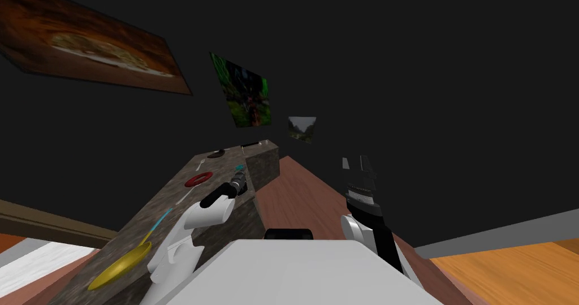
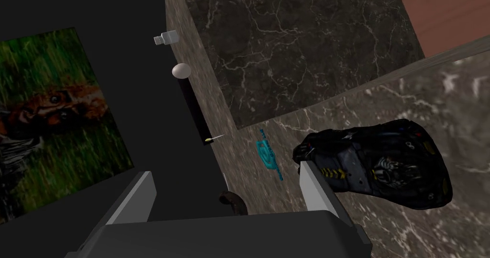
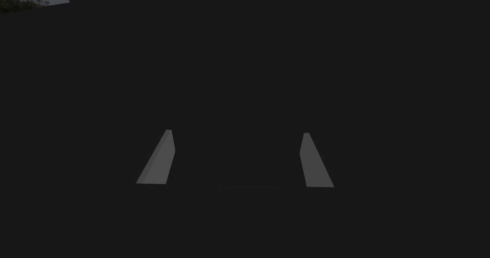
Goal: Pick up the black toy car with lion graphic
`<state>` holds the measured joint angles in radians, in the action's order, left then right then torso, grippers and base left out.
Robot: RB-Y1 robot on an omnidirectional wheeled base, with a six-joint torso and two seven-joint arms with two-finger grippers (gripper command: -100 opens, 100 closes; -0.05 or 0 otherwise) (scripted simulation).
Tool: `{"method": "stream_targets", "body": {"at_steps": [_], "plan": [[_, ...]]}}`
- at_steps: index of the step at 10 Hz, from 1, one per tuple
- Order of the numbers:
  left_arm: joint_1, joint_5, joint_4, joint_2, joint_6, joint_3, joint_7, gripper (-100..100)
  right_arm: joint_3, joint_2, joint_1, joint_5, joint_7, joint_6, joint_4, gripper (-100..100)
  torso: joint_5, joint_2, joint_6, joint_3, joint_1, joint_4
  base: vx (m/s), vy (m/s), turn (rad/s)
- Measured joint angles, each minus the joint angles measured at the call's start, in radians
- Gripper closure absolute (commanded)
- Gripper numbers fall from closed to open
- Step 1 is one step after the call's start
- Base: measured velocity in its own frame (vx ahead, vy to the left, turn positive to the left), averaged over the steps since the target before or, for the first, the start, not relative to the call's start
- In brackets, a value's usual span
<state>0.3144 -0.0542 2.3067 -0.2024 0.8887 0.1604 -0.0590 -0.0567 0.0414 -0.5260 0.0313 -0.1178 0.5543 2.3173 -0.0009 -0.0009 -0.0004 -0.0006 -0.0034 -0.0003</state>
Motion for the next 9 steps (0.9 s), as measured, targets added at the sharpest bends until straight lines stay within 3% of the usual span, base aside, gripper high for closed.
{"method": "stream_targets", "body": {"at_steps": [9], "plan": [[-0.029,0.006,-0.011,0.011,0.238,0.052,0.022,-100,0.0,0.0,0.0,0.0,0.0,0.0,0.0,0,0.0,0.0,-0.001,0.0,0.002,0.0,0.026,-0.026,-0.068]]}}
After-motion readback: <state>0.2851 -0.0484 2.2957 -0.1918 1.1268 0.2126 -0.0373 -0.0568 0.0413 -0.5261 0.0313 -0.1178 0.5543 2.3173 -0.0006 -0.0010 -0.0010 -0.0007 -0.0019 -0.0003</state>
